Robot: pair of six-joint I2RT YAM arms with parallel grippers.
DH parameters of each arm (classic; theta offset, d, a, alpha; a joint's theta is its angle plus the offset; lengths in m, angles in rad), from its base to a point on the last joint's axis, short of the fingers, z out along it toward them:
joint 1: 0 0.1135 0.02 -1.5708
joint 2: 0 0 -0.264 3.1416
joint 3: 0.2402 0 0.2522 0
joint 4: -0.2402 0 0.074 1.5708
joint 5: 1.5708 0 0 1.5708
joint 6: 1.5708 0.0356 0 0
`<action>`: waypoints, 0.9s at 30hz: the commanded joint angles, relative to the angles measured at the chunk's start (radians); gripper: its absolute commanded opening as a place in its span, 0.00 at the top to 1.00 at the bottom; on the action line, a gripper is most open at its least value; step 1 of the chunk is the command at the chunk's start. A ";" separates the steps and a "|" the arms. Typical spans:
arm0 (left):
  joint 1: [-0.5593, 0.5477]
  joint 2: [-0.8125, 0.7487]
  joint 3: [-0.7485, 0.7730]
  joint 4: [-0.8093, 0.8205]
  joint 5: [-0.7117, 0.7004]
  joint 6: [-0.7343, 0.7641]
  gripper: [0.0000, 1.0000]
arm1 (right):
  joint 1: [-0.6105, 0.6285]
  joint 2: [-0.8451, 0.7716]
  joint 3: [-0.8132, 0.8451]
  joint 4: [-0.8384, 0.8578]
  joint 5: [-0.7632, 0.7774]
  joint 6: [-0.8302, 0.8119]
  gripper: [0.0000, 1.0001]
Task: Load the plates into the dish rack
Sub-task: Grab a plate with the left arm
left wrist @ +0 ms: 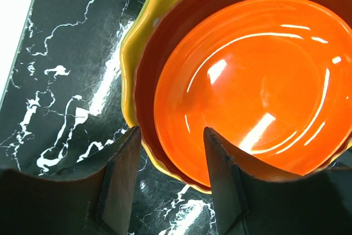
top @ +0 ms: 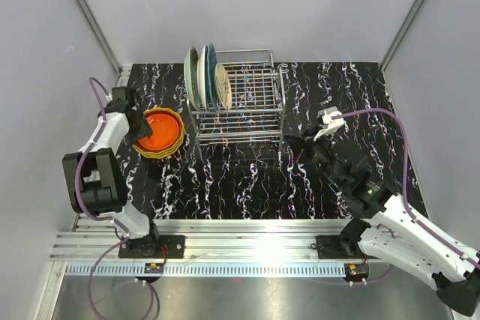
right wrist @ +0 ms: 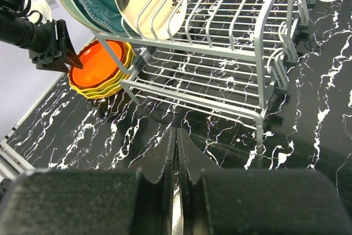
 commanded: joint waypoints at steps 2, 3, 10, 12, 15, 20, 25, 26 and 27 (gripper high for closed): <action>0.004 0.023 0.029 0.050 0.041 -0.009 0.49 | -0.005 -0.002 0.001 0.035 0.036 -0.015 0.91; 0.009 0.025 0.029 0.050 0.044 -0.010 0.49 | -0.005 -0.004 -0.001 0.038 0.036 -0.015 0.91; 0.015 0.051 0.033 0.051 0.068 -0.007 0.51 | -0.006 -0.007 -0.002 0.035 0.042 -0.015 0.91; 0.024 0.068 0.035 0.045 0.088 -0.009 0.51 | -0.005 -0.009 -0.002 0.035 0.044 -0.015 0.92; 0.032 0.083 0.037 0.036 0.096 -0.013 0.52 | -0.005 -0.010 -0.002 0.032 0.045 -0.016 0.91; 0.033 0.075 0.021 0.041 0.091 -0.019 0.52 | -0.005 -0.016 -0.002 0.033 0.047 -0.018 0.91; 0.035 0.092 0.026 0.033 0.090 -0.025 0.63 | -0.005 -0.019 0.001 0.026 0.056 -0.018 0.91; 0.035 0.089 0.024 0.033 0.087 -0.027 0.65 | -0.005 -0.021 0.002 0.024 0.056 -0.018 0.92; 0.035 0.080 0.024 0.031 0.082 -0.028 0.68 | -0.005 -0.022 0.004 0.022 0.055 -0.015 0.92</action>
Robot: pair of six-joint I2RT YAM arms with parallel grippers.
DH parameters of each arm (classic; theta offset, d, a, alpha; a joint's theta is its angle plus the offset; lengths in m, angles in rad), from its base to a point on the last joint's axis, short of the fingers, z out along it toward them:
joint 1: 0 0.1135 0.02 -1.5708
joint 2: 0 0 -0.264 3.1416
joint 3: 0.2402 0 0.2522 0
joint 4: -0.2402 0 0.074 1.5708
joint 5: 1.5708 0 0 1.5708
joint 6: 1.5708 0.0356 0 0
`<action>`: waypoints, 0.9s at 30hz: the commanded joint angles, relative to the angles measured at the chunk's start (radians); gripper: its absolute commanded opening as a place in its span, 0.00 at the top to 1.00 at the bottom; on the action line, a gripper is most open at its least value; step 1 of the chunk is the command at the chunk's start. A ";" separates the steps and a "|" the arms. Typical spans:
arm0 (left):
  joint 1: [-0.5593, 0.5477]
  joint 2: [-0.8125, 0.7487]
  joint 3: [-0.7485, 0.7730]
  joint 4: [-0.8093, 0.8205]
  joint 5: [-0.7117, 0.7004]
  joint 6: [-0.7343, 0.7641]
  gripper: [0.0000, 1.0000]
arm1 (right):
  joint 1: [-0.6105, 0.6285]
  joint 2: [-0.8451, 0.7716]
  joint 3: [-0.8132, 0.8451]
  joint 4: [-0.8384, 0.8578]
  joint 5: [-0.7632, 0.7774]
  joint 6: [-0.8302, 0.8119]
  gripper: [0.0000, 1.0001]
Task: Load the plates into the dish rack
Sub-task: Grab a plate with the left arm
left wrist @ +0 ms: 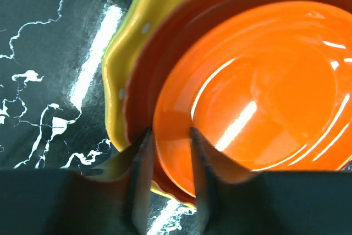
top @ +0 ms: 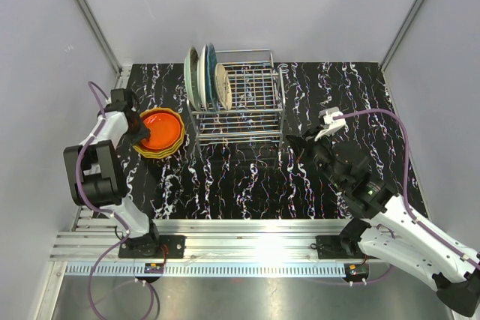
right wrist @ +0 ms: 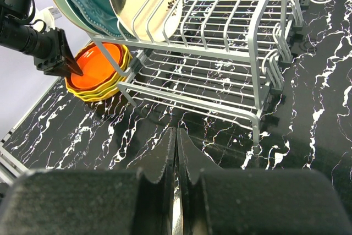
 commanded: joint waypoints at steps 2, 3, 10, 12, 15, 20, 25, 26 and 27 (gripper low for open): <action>0.005 -0.012 0.014 0.012 -0.020 -0.013 0.76 | -0.005 -0.014 0.012 0.018 0.031 -0.013 0.92; 0.005 -0.041 0.000 0.016 -0.026 -0.016 0.78 | -0.005 -0.012 0.015 0.013 0.029 -0.013 0.91; 0.006 -0.171 -0.039 0.048 -0.094 -0.039 0.97 | -0.005 0.006 0.050 -0.017 0.014 -0.010 0.91; 0.005 -0.205 -0.046 0.053 -0.100 -0.047 1.00 | -0.005 0.014 0.061 -0.033 0.005 -0.007 0.91; 0.005 -0.247 -0.055 0.058 -0.103 -0.054 1.00 | -0.005 0.024 0.076 -0.036 -0.032 -0.006 0.90; 0.006 -0.303 -0.068 0.064 -0.100 -0.065 1.00 | -0.003 0.056 0.102 -0.056 -0.103 -0.013 0.84; 0.005 -0.340 -0.072 0.065 -0.082 -0.076 1.00 | -0.005 0.073 0.106 -0.019 -0.305 -0.025 0.79; 0.005 -0.359 -0.075 0.071 -0.070 -0.079 1.00 | -0.003 0.072 0.099 -0.004 -0.351 -0.032 0.77; 0.005 -0.368 -0.083 0.073 -0.062 -0.079 1.00 | -0.003 0.069 0.089 0.036 -0.412 -0.033 0.75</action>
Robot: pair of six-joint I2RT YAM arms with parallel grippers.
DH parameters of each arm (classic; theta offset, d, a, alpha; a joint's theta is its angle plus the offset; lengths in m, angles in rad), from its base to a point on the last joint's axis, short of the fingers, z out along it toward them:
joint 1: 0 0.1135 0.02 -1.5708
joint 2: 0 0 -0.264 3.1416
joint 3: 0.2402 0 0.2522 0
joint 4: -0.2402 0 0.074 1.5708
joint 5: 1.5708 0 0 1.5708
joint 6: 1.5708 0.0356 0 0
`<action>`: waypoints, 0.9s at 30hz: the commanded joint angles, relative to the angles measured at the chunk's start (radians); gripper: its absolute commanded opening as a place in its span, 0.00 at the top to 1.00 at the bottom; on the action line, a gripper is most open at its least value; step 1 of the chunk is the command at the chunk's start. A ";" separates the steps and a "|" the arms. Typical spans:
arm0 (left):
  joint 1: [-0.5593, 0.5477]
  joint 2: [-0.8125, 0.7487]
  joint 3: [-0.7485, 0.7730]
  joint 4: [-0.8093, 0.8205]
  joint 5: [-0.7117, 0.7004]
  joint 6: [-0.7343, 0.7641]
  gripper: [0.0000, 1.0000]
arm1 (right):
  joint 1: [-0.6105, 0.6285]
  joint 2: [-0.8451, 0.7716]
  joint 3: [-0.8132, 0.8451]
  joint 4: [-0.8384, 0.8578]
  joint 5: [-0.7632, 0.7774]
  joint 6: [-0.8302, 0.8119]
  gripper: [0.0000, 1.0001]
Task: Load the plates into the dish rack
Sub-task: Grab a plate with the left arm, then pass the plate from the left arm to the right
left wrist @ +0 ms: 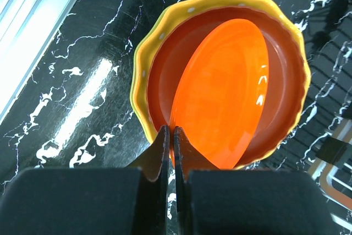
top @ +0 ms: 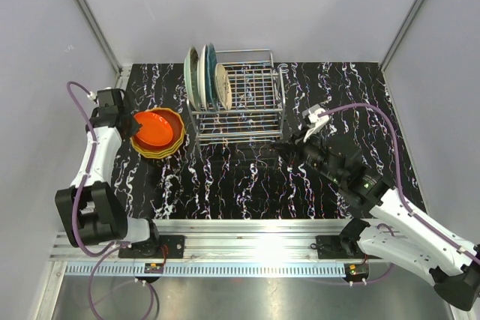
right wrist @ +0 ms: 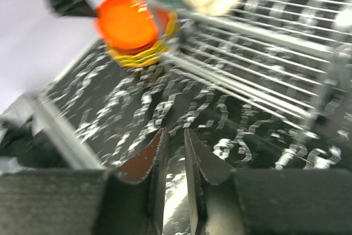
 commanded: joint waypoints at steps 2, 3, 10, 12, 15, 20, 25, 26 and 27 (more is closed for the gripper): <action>-0.001 -0.091 -0.021 0.052 0.025 -0.023 1.00 | 0.002 -0.010 0.004 0.106 -0.229 -0.025 0.73; -0.001 -0.100 -0.024 0.049 0.029 -0.023 1.00 | 0.007 -0.010 0.003 0.116 -0.231 -0.028 0.72; -0.004 -0.177 -0.047 0.043 0.049 -0.033 1.00 | 0.163 0.066 0.003 0.159 -0.148 -0.086 0.68; -0.017 -0.205 -0.054 0.037 0.033 -0.038 1.00 | 0.250 0.112 0.013 0.151 -0.061 -0.122 0.67; -0.019 -0.254 -0.059 -0.003 0.055 -0.067 1.00 | 0.306 0.148 0.038 0.136 -0.011 -0.140 0.63; -0.014 -0.385 -0.149 -0.027 0.271 -0.148 1.00 | 0.401 0.166 0.069 0.130 0.085 -0.183 0.59; -0.018 -0.513 -0.226 -0.107 0.339 -0.190 1.00 | 0.482 0.205 0.096 0.101 0.171 -0.243 0.53; -0.018 -0.560 -0.247 -0.121 0.338 -0.190 1.00 | 0.505 0.226 0.101 0.100 0.194 -0.248 0.52; -0.016 -0.582 -0.255 -0.135 0.339 -0.190 1.00 | 0.514 0.237 0.105 0.103 0.203 -0.261 0.51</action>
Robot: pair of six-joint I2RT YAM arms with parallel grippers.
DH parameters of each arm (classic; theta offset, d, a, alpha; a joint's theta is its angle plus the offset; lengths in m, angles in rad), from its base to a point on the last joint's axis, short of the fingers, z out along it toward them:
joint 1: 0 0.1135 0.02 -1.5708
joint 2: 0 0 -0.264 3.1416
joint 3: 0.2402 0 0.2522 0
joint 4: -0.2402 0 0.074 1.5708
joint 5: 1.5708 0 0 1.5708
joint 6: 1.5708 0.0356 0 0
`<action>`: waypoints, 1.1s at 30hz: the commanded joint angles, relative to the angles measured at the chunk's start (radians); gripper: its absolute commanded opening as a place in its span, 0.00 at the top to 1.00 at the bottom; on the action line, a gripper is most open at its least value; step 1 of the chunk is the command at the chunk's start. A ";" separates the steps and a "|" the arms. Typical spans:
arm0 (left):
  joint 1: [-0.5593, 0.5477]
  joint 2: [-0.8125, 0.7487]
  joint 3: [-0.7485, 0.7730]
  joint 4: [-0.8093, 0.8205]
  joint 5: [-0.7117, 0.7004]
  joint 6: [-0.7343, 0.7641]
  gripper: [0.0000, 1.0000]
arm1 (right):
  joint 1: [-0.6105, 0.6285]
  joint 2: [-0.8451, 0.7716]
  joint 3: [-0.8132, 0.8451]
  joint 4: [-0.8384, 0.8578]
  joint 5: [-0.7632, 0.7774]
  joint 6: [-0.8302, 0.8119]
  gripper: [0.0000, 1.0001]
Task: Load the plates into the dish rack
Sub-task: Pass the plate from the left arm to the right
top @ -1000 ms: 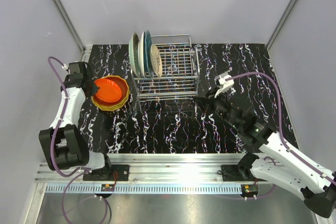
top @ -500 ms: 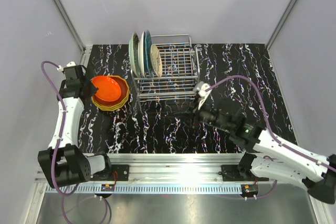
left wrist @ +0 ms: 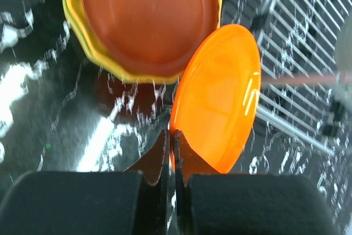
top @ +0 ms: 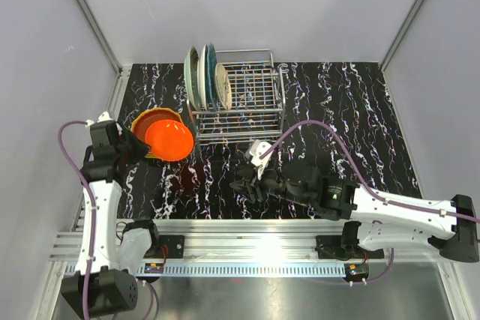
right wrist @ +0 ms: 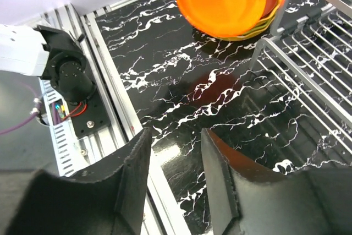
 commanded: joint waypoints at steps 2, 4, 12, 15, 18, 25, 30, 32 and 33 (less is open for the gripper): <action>-0.002 -0.137 -0.048 -0.075 0.098 -0.039 1.00 | 0.063 0.067 0.062 0.017 0.126 -0.074 0.49; -0.002 -0.183 -0.053 -0.116 0.136 -0.040 1.00 | 0.103 0.090 0.069 0.055 0.148 -0.135 0.47; -0.003 -0.279 -0.064 -0.237 0.203 -0.013 1.00 | 0.224 0.345 0.177 0.135 0.375 -0.390 0.34; -0.003 -0.300 -0.082 -0.245 0.215 -0.002 1.00 | 0.245 0.467 0.247 0.131 0.434 -0.456 0.31; -0.006 -0.305 -0.096 -0.245 0.227 0.003 1.00 | 0.264 0.585 0.314 0.141 0.505 -0.532 0.29; -0.010 -0.283 -0.084 -0.241 0.264 0.006 1.00 | 0.265 0.747 0.375 0.215 0.525 -0.640 0.24; -0.014 -0.282 -0.067 -0.247 0.293 0.009 1.00 | 0.244 0.856 0.425 0.281 0.582 -0.734 0.24; -0.016 -0.283 -0.065 -0.252 0.302 0.011 1.00 | 0.236 0.891 0.439 0.318 0.620 -0.778 0.28; -0.014 -0.285 -0.067 -0.255 0.304 0.014 1.00 | 0.232 0.899 0.453 0.316 0.622 -0.786 0.32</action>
